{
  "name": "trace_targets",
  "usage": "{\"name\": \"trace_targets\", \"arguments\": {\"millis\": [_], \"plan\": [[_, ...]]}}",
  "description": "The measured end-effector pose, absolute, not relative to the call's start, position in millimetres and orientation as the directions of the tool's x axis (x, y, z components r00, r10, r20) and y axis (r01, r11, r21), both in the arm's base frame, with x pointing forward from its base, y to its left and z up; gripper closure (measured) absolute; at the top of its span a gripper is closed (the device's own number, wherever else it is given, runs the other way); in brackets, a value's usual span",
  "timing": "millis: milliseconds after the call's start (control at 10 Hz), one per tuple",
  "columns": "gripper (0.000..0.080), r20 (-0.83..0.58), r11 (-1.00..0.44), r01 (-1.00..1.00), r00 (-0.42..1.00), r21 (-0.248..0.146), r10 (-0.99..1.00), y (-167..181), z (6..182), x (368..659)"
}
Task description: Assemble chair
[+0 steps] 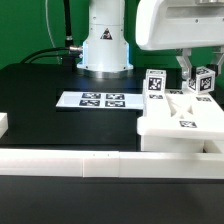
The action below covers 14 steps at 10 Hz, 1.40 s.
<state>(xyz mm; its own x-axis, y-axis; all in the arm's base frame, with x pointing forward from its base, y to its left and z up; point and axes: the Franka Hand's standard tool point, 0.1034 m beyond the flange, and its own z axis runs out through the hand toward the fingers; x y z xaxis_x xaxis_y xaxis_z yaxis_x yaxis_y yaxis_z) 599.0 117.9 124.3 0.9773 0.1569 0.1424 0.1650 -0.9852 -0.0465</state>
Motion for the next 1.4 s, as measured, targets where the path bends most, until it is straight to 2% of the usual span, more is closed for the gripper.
{"name": "trace_targets", "arguments": {"millis": [600,700,800,900,1000,1100,1400], "plan": [[0.0515,0.154,-0.939,-0.316,0.930,-0.133,-0.334,122.6,127.3,605.7],[0.0458,0.147,-0.924,-0.354,0.916,-0.141,-0.374,122.7,127.0,605.5],[0.0322,0.146,-0.924,-0.354,0.916,-0.141,-0.373,123.0,126.9,605.5],[0.0322,0.148,-0.929,-0.343,0.920,-0.140,-0.362,122.8,126.8,605.4],[0.0189,0.152,-0.941,-0.312,0.931,-0.134,-0.331,122.3,126.6,605.4],[0.0162,0.152,-0.941,-0.311,0.932,-0.134,-0.330,123.0,126.4,605.2],[0.0152,0.179,-0.992,-0.082,0.979,-0.092,-0.098,118.2,127.4,606.8]]}}
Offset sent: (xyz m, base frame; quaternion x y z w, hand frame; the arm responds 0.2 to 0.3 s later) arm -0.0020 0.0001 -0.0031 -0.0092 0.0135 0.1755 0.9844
